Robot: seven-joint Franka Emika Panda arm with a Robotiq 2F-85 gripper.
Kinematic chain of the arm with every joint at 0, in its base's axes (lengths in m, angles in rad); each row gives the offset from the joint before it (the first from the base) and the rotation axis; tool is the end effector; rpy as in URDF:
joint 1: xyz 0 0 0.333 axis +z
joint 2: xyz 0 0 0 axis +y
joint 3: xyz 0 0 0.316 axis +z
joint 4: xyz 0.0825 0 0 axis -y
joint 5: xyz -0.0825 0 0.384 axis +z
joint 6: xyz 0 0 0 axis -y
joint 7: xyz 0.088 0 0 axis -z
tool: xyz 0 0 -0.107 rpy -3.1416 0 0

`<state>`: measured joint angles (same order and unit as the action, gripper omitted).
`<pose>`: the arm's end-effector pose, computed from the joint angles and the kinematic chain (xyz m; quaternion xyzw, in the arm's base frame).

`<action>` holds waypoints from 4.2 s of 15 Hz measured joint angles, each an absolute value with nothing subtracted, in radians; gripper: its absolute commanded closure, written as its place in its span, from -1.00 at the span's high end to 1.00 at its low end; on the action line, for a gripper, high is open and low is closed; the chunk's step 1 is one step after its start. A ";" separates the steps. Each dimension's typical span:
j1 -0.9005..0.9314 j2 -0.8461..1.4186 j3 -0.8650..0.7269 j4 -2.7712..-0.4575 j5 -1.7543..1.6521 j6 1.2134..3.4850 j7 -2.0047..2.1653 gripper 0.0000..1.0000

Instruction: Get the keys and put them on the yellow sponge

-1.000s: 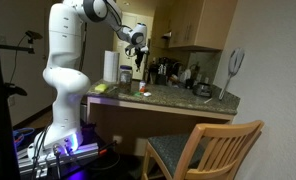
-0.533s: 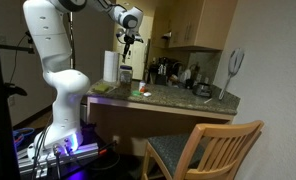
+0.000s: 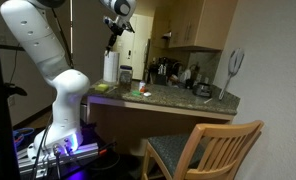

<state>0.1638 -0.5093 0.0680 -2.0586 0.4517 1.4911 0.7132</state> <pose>0.3591 0.1427 0.6371 -0.9512 0.2267 0.1195 0.1721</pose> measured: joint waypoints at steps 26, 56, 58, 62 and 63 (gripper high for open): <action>0.046 -0.338 0.194 -1.929 0.023 1.736 0.554 -0.89; 0.223 -0.248 0.342 -2.190 0.214 1.758 0.523 -0.56; 0.223 -0.246 0.342 -2.189 0.214 1.758 0.525 -0.56; 0.224 -0.246 0.342 -2.189 0.214 1.758 0.525 -0.89; 0.224 -0.246 0.342 -2.189 0.214 1.754 0.527 -0.89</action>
<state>0.2240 -0.2459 0.3420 -2.1892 0.2140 1.7544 0.5272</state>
